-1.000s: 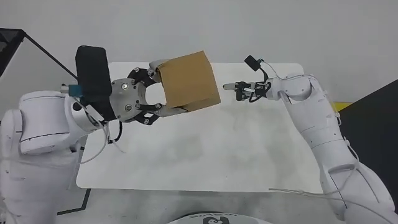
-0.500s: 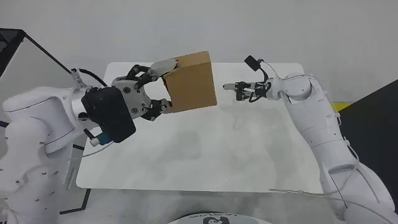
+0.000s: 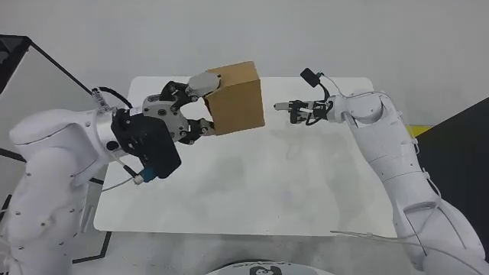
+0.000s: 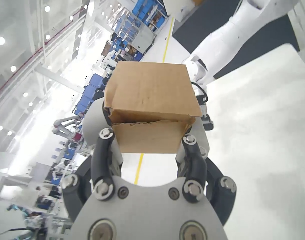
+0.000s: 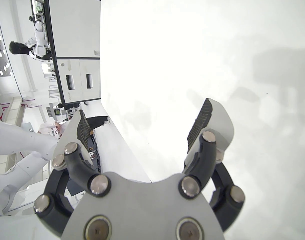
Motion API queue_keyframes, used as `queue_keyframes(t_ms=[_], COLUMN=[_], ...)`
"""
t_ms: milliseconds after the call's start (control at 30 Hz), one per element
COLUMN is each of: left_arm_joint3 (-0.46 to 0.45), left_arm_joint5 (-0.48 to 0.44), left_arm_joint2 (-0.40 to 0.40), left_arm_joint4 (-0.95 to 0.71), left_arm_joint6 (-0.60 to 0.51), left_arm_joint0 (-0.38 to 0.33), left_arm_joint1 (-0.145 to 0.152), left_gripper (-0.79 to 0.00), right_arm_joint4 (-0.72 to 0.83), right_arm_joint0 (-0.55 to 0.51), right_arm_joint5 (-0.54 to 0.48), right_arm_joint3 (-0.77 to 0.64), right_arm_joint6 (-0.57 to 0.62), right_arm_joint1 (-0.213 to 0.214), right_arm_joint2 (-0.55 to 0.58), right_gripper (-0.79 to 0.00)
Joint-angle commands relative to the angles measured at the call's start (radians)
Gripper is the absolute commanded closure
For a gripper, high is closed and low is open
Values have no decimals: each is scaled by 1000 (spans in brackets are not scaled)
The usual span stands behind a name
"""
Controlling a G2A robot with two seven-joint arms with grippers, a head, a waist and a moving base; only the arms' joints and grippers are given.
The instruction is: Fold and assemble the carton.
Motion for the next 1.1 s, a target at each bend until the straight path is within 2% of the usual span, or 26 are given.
queue_keyframes(t_ms=[0,133,200,300,367,400,700,767,1067], left_arm_joint3=[5,16,62,82,107,110,111,116,113], left_arm_joint5=[42,137,253,359,385,385,390,440,696], left_arm_joint2=[5,28,20,6,-8,-11,-11,-12,-9], left_arm_joint4=[166,525,604,740,731,689,683,638,801], left_arm_joint6=[112,379,492,598,600,592,586,552,634], left_arm_joint0=[-3,1,19,35,49,53,54,64,69], left_arm_joint1=[9,43,54,69,72,69,69,65,75], left_gripper=[0,0,0,0,0,0,0,0,0], right_arm_joint4=[0,0,0,0,0,0,0,0,0], right_arm_joint0=[0,0,0,0,0,0,0,0,0], right_arm_joint5=[0,0,0,0,0,0,0,0,0], right_arm_joint3=[0,0,0,0,0,0,0,0,0], right_arm_joint6=[0,0,0,0,0,0,0,0,0], right_arm_joint1=[0,0,0,0,0,0,0,0,0], right_arm_joint2=[0,0,0,0,0,0,0,0,0], right_gripper=[-785,-785,-785,-785,-785,-785,-785,-785,-785])
